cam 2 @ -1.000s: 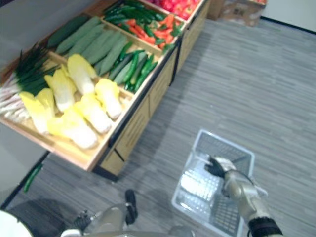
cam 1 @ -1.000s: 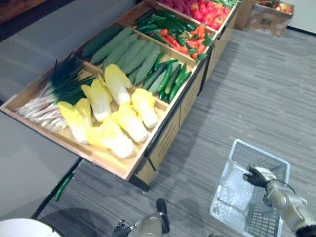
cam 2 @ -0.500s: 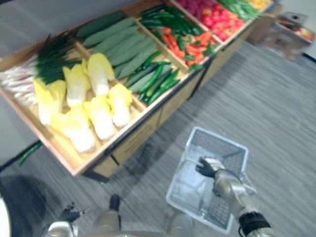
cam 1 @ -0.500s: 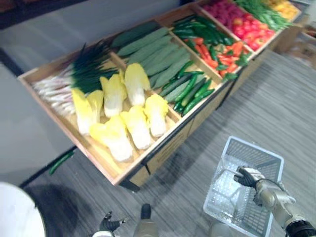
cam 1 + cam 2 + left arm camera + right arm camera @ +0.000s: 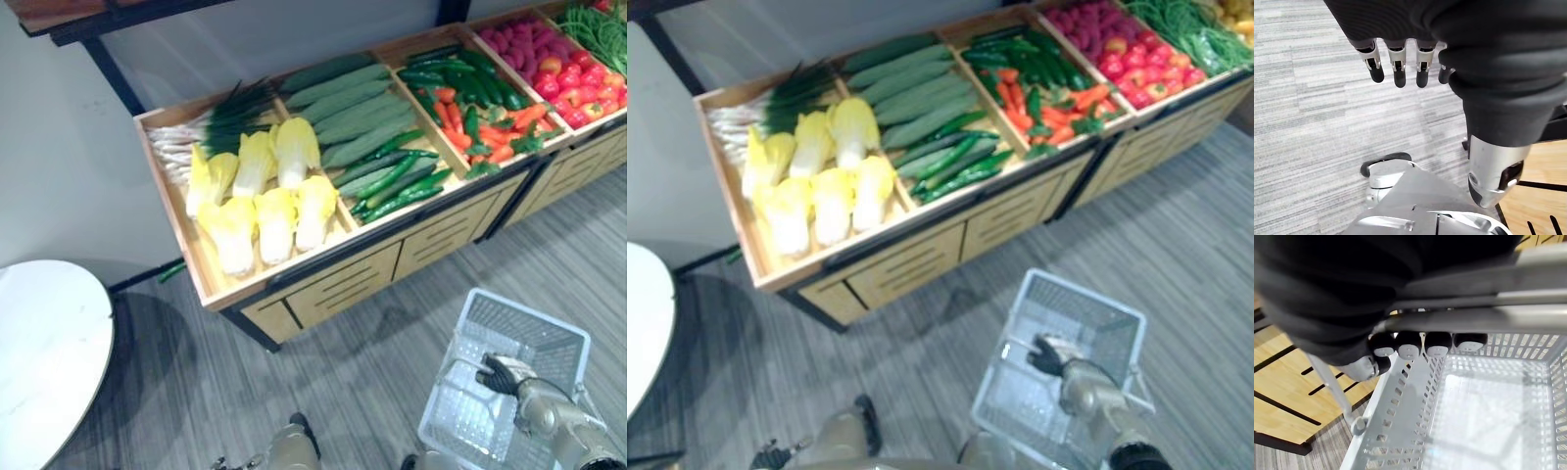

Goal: Pick vegetable in the basket

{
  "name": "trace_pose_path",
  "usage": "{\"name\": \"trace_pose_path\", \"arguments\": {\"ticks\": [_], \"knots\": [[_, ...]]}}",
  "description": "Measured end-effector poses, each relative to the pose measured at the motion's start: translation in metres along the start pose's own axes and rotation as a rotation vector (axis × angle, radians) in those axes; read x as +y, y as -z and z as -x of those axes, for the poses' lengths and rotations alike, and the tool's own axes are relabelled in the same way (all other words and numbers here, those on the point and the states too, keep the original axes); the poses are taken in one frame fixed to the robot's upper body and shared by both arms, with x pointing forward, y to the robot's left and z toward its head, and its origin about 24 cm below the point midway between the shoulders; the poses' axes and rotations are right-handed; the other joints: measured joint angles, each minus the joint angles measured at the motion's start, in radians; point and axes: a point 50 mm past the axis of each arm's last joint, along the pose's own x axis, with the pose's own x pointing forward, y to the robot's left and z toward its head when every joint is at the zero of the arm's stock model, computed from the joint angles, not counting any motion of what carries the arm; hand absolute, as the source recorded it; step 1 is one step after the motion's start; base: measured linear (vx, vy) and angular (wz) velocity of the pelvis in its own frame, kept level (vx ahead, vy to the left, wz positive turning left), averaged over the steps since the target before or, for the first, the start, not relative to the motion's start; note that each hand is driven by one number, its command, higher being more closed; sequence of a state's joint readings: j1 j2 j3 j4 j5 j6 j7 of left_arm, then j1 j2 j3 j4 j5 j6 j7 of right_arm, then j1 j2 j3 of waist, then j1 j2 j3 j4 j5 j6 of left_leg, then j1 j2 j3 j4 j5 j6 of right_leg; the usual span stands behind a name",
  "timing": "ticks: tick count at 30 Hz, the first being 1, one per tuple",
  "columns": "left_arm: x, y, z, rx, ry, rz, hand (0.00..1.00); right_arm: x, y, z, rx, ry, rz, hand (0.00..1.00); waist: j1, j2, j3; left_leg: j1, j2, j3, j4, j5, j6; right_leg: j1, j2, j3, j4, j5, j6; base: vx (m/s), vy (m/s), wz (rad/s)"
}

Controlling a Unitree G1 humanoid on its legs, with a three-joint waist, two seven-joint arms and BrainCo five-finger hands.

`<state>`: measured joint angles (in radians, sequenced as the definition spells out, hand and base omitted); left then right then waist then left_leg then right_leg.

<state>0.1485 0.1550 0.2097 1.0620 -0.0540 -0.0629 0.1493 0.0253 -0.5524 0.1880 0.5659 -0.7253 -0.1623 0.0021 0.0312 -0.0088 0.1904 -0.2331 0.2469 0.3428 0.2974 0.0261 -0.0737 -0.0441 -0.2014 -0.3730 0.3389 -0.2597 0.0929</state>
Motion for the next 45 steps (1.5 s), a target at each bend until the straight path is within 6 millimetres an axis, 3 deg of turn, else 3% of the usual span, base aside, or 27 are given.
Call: {"name": "trace_pose_path", "arguments": {"ticks": [2, 4, 6, 8, 13, 14, 24, 27, 31, 32, 36, 45], "knots": [[0.001, 0.000, 0.000, 0.000, -0.005, 0.001, 0.00, 0.002, -0.003, -0.001, -0.006, -0.004, -0.009, 1.00, 0.000, 0.002, 0.001, 0.044, -0.016, 0.006, -0.107, 0.005, -0.007, 0.015, 0.014, 0.000, -0.056, 0.035, 0.006, -0.02, 0.108, -0.01], [0.003, -0.005, -0.001, -0.019, -0.013, -0.006, 0.00, 0.006, -0.012, -0.003, -0.027, 0.001, -0.043, 1.00, -0.005, -0.006, 0.001, 0.084, -0.055, 0.002, -0.266, 0.085, -0.014, 0.014, 0.014, -0.014, -0.110, 0.074, 0.015, -0.07, 0.086, 0.17], [0.000, -0.014, -0.002, -0.048, -0.004, -0.023, 0.00, 0.010, -0.010, -0.001, -0.018, 0.000, -0.066, 1.00, -0.013, 0.002, 0.005, 0.097, -0.081, -0.023, -0.358, 0.142, -0.009, 0.012, 0.008, -0.039, -0.127, 0.081, 0.026, -0.10, 0.087, 0.36], [0.000, -0.019, -0.003, -0.066, -0.002, -0.047, 0.00, 0.013, -0.010, 0.000, -0.015, -0.004, -0.078, 1.00, -0.010, 0.010, 0.007, 0.112, -0.091, -0.044, -0.394, 0.160, -0.010, 0.018, 0.002, -0.056, -0.122, 0.083, 0.028, -0.10, 0.085, 0.30], [-0.003, -0.019, -0.003, -0.072, 0.014, -0.090, 0.00, 0.021, -0.017, -0.001, -0.020, -0.007, -0.139, 1.00, -0.002, 0.009, 0.007, 0.121, -0.098, -0.046, -0.395, 0.158, -0.010, 0.027, -0.005, -0.053, -0.124, 0.086, 0.035, -0.04, 0.033, 0.04], [0.002, -0.020, -0.005, -0.074, 0.021, -0.178, 0.00, 0.043, -0.015, 0.001, 0.027, -0.063, -0.240, 1.00, 0.000, -0.015, -0.031, 0.164, -0.088, -0.026, -0.401, 0.135, -0.024, 0.073, 0.025, -0.025, -0.167, 0.087, 0.036, 0.00, 0.000, 0.00], [0.003, -0.024, -0.005, -0.085, 0.019, -0.178, 0.00, 0.052, -0.014, 0.001, 0.055, -0.081, -0.290, 1.00, -0.001, -0.022, -0.035, 0.165, -0.092, -0.029, -0.401, 0.133, -0.020, 0.081, 0.025, -0.030, -0.174, 0.087, 0.036, 0.00, 0.000, 0.01], [0.002, -0.035, -0.006, -0.125, 0.011, -0.164, 0.00, 0.055, -0.010, 0.003, 0.092, -0.071, -0.347, 1.00, -0.002, -0.022, -0.035, 0.162, -0.094, -0.039, -0.401, 0.133, -0.020, 0.086, 0.027, -0.040, -0.181, 0.087, 0.036, 0.00, -0.001, 0.10], [0.005, -0.091, 0.001, -0.363, -0.056, -0.063, 0.00, 0.062, 0.000, 0.010, 0.148, -0.052, -0.417, 1.00, 0.000, -0.019, -0.037, 0.146, -0.097, -0.079, -0.401, 0.134, -0.019, 0.100, 0.028, -0.079, -0.190, 0.086, 0.034, 0.02, -0.003, 0.25], [0.007, -0.113, 0.008, -0.463, -0.088, -0.029, 0.00, 0.065, 0.002, 0.013, 0.160, -0.051, -0.427, 1.00, 0.001, -0.020, -0.037, 0.147, -0.100, -0.087, -0.401, 0.134, -0.019, 0.107, 0.028, -0.088, -0.194, 0.086, 0.034, 0.02, -0.004, 0.22], [0.018, -0.172, 0.039, -0.766, -0.206, 0.101, 0.00, 0.064, 0.005, 0.016, 0.167, -0.017, -0.433, 1.00, 0.001, -0.019, -0.037, 0.142, -0.104, -0.091, -0.401, 0.135, -0.018, 0.104, 0.027, -0.090, -0.194, 0.086, 0.033, 0.01, 0.000, 0.04], [0.052, -0.231, 0.078, -1.010, -0.490, 0.306, 0.00, 0.055, 0.000, 0.013, 0.128, 0.010, -0.421, 1.00, 0.000, -0.010, -0.031, 0.129, -0.090, -0.067, -0.401, 0.135, -0.018, 0.062, 0.033, -0.055, -0.172, 0.080, 0.023, 0.00, -0.003, -0.10]]}}
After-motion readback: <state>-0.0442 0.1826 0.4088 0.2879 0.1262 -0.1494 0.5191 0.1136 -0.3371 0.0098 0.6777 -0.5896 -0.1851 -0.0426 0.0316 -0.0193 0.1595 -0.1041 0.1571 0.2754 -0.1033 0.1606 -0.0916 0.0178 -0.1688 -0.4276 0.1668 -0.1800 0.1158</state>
